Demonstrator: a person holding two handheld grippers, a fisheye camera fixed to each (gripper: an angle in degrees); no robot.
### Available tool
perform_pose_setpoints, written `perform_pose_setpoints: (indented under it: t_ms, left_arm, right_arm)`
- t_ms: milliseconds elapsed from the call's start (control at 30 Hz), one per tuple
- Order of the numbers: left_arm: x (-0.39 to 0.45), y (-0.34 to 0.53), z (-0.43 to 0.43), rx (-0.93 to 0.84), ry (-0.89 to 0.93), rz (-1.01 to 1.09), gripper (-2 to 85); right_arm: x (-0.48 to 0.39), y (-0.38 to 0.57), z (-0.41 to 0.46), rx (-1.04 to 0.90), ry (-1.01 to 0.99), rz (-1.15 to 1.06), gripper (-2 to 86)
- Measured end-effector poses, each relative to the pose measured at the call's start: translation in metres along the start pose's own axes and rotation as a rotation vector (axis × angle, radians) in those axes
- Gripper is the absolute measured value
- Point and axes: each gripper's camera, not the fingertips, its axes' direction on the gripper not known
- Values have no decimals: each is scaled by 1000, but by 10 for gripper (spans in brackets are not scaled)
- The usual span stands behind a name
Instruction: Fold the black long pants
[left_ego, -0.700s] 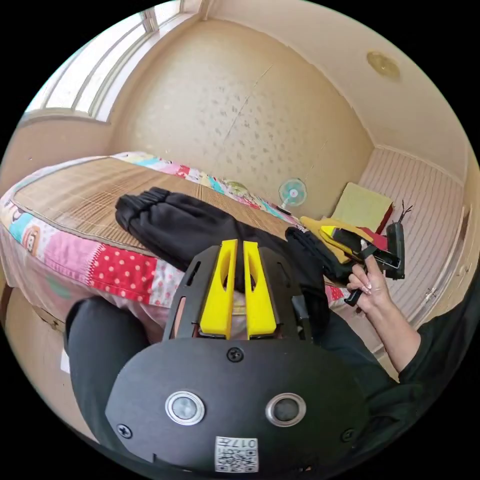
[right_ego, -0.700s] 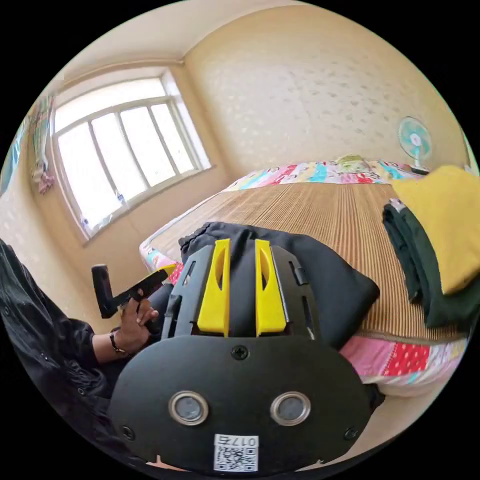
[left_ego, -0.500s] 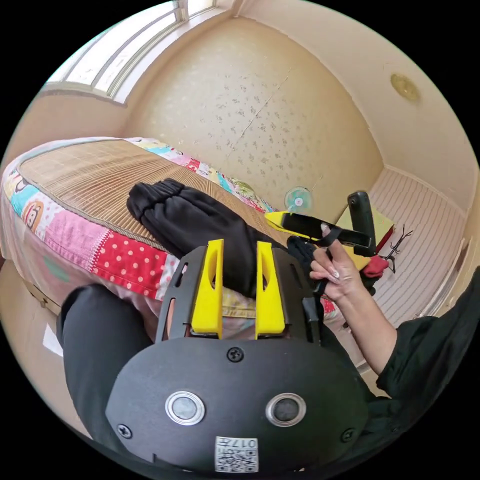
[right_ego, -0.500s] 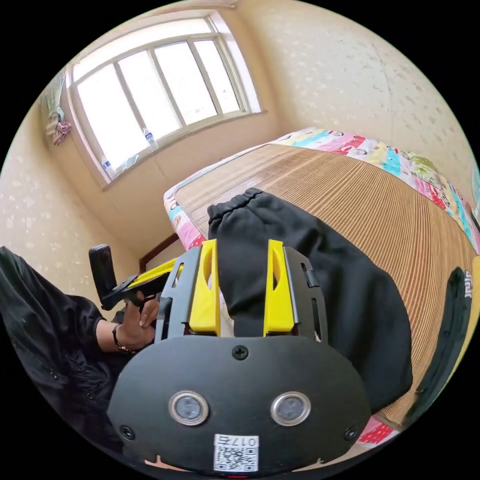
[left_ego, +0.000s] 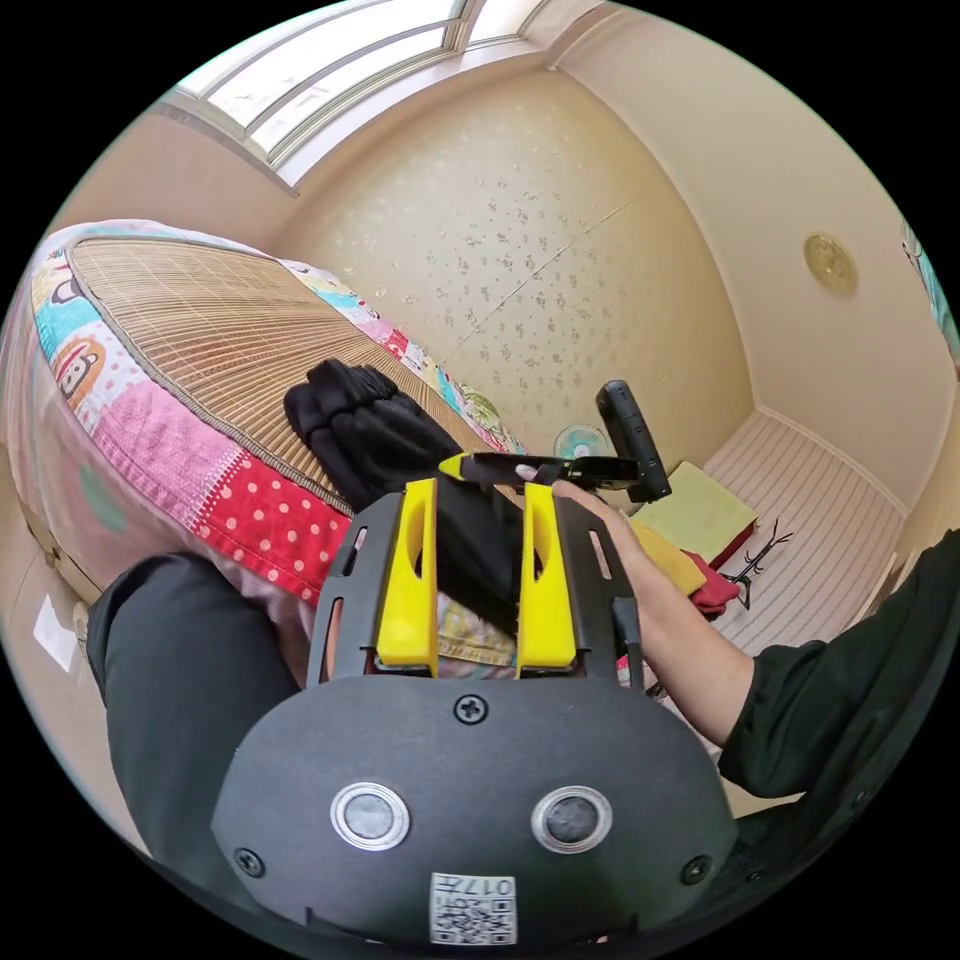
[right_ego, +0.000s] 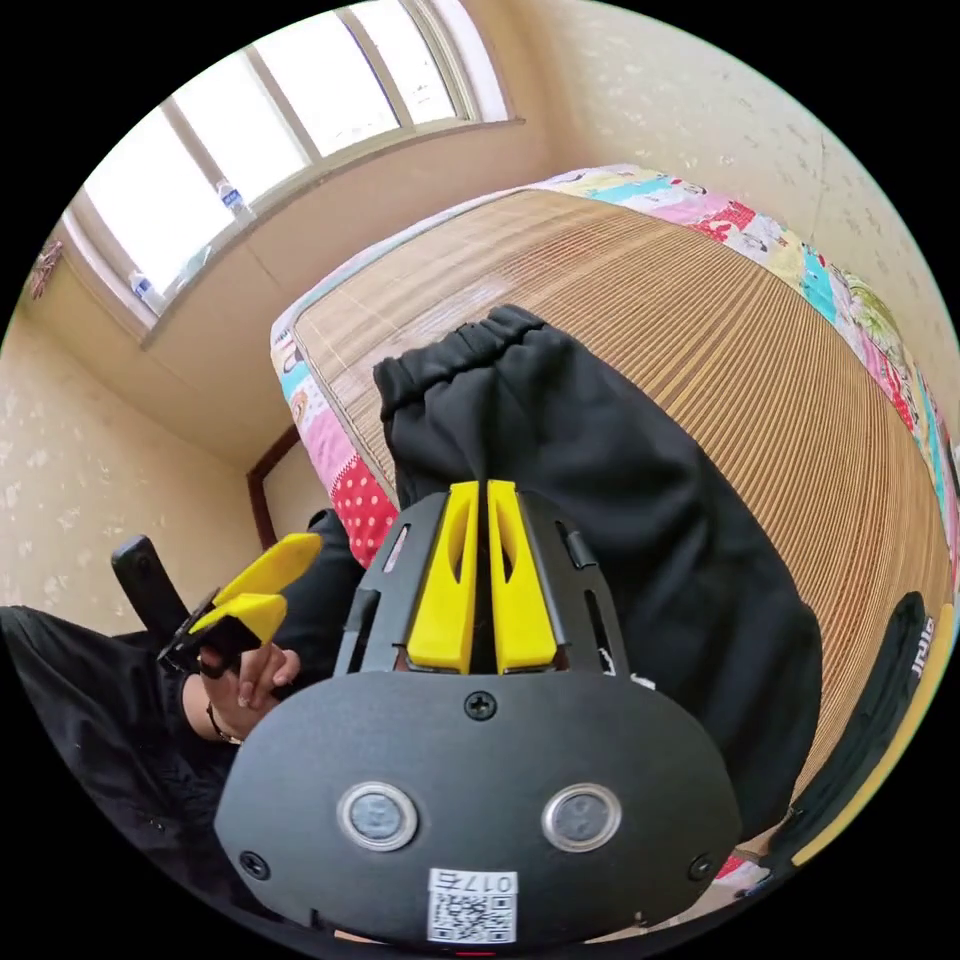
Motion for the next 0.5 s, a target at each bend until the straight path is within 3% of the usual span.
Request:
perform_pose_setpoints:
  t_ms: [200, 500]
  left_arm:
    - [16, 13, 0, -17, -5, -33, 136]
    - [31, 37, 5, -50, -61, -136, 170]
  right_arm:
    - [-14, 12, -140, 338, 173, 22, 9]
    - [-46, 108, -312, 737, 146, -45, 6]
